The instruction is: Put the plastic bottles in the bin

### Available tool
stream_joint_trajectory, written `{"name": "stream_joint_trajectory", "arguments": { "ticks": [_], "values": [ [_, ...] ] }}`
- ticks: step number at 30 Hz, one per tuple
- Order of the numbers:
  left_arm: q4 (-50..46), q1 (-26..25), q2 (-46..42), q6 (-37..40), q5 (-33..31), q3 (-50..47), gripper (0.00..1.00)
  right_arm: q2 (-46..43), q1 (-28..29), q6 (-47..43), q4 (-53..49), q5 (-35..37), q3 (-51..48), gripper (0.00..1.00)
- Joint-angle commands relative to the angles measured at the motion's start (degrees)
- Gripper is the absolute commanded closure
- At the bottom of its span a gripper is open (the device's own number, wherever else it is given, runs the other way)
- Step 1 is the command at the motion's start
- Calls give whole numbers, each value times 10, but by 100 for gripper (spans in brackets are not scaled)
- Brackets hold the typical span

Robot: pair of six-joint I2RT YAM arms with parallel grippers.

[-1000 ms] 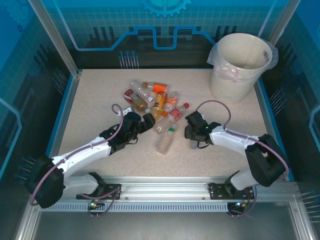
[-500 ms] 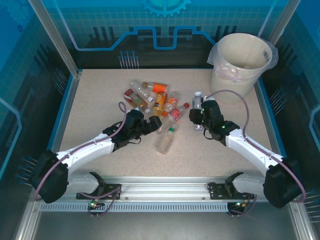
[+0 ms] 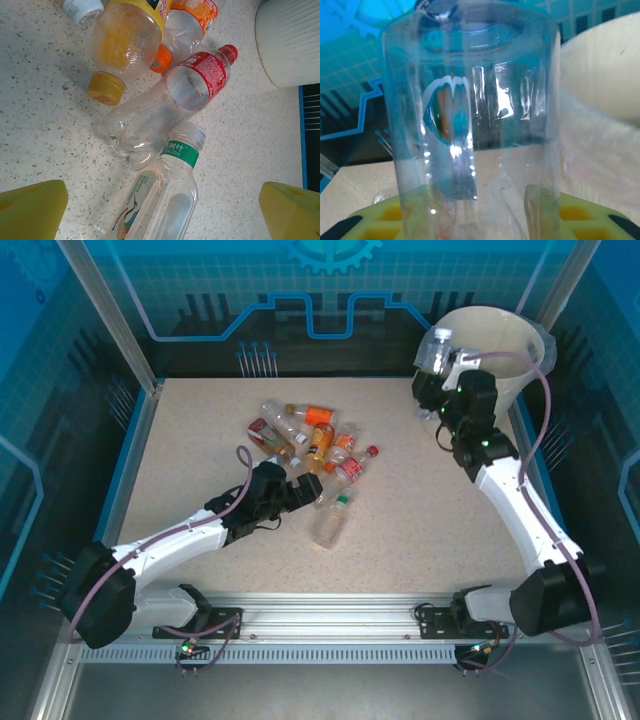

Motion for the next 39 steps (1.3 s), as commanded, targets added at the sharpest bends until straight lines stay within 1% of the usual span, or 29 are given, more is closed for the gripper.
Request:
{"name": "stream_joint_trajectory", "arguments": {
  "ticks": [1,4,9,12,14,18,23,27,31,32,34,35,37,39],
  "values": [
    [36,5,-24,-13,-9,-18,1,51,-36,-3,-49,-13,98,60],
    [47,5,-27,-25,-18,-28,1,104,-61,-3,-82,-9,169,59],
    [46,5,-27,-37,-20,-32,1,189,-108,23,-114,-30,288,59],
    [43,5,-28,-43,-20,-36,1,234,-127,51,-122,-26,342,58],
    [43,5,-30,-51,-21,-41,1,261,-137,79,-123,-8,371,57],
    [45,5,-36,-72,-24,-54,1,309,-143,128,-117,23,425,57],
    [37,5,-45,-86,-35,-70,1,363,-144,177,-140,63,474,54],
    [15,5,-55,-94,-60,-74,1,400,-144,204,-165,78,518,52],
    [16,5,-69,-101,-90,-81,1,438,-145,240,-215,82,573,46],
    [16,5,-71,-101,-95,-81,1,446,-145,252,-226,78,585,42],
    [14,6,-75,-102,-104,-81,1,466,-144,280,-255,74,615,29],
    [13,6,-76,-100,-107,-81,1,477,-144,296,-276,77,635,25],
    [8,7,-77,-99,-110,-79,1,496,-144,322,-312,80,670,19],
    [5,8,-77,-98,-110,-79,1,503,-145,331,-327,74,689,14]
  ]
}}
